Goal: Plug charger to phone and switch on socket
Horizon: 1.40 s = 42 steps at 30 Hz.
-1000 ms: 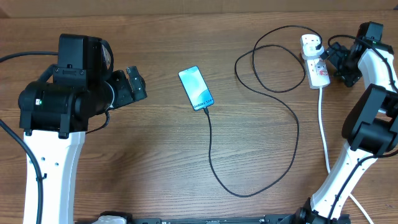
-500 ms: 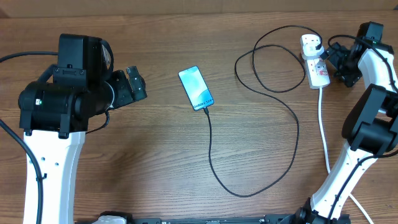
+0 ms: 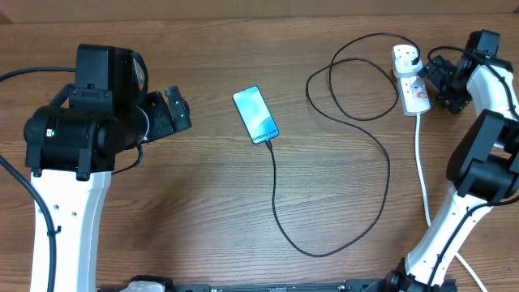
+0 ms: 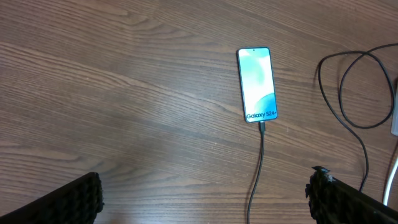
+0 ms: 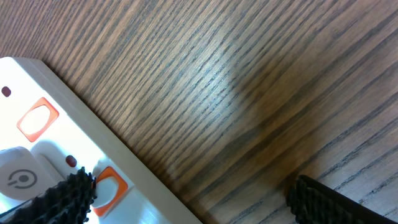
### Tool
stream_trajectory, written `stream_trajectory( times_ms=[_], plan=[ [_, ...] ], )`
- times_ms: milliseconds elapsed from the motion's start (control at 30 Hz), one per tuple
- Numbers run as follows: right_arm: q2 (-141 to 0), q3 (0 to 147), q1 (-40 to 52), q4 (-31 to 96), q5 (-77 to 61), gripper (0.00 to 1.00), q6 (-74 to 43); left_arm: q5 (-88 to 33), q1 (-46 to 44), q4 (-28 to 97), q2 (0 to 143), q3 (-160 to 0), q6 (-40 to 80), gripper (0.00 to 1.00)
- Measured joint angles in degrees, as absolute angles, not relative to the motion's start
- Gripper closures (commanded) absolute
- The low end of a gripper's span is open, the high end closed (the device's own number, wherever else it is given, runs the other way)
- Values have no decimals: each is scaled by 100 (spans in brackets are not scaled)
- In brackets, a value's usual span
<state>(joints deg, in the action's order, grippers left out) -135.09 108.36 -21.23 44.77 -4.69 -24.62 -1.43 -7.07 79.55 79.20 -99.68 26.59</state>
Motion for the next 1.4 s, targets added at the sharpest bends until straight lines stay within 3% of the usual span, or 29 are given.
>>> stream_trajectory(
  times_ms=[1400],
  plan=[
    [-13240,10652,-2036,5094,-897,0,-2401,-145,-707,7955,7920,-9968,2659,0]
  ],
)
